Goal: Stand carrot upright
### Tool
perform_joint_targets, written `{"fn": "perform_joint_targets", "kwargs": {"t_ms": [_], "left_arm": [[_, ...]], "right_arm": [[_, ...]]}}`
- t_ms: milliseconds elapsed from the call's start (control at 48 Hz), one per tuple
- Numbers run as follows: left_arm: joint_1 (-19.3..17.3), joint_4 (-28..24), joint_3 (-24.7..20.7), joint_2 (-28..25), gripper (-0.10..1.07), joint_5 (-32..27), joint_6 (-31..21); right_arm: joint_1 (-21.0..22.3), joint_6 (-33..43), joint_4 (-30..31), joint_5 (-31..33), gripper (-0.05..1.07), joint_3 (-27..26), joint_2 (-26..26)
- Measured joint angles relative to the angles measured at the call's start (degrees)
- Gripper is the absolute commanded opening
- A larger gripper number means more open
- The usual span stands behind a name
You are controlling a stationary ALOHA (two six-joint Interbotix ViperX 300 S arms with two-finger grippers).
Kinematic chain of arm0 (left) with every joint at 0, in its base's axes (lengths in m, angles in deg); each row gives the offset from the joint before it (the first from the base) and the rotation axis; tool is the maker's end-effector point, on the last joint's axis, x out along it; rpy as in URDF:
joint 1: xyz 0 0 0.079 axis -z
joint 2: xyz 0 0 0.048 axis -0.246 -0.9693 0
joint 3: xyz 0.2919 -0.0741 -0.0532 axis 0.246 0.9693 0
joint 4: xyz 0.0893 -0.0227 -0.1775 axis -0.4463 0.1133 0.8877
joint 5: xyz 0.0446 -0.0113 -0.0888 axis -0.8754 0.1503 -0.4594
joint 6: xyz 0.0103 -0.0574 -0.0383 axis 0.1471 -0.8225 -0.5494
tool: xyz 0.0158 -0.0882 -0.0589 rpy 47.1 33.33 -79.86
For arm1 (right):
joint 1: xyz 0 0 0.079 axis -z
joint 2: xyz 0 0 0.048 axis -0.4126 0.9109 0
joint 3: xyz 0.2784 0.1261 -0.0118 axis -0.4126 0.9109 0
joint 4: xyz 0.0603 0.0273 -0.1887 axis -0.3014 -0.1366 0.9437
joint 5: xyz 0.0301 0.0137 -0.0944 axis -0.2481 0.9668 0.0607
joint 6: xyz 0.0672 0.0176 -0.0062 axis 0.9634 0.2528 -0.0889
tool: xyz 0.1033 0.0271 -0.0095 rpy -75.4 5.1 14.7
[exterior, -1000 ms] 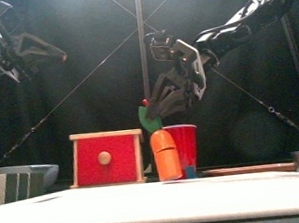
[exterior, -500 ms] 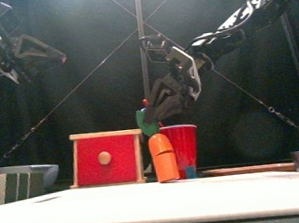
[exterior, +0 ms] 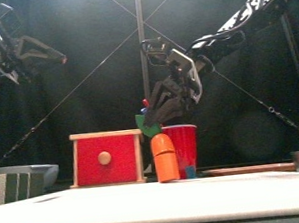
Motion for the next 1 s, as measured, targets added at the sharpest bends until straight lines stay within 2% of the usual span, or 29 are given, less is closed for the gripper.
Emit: {"fn": "perform_joint_targets", "kwargs": {"t_ms": [562, 1000], "left_arm": [[-0.09, 0.0, -0.09, 0.0, 0.51, 0.0, 0.09], [-0.09, 0.0, 0.0, 0.0, 0.51, 0.0, 0.0]], "right_arm": [[-1.23, 0.18, -2.02, 0.18, 0.61, 1.05, 0.09], [-1.85, 0.35, -2.9, 1.14, 0.74, 1.32, 0.09]]}}
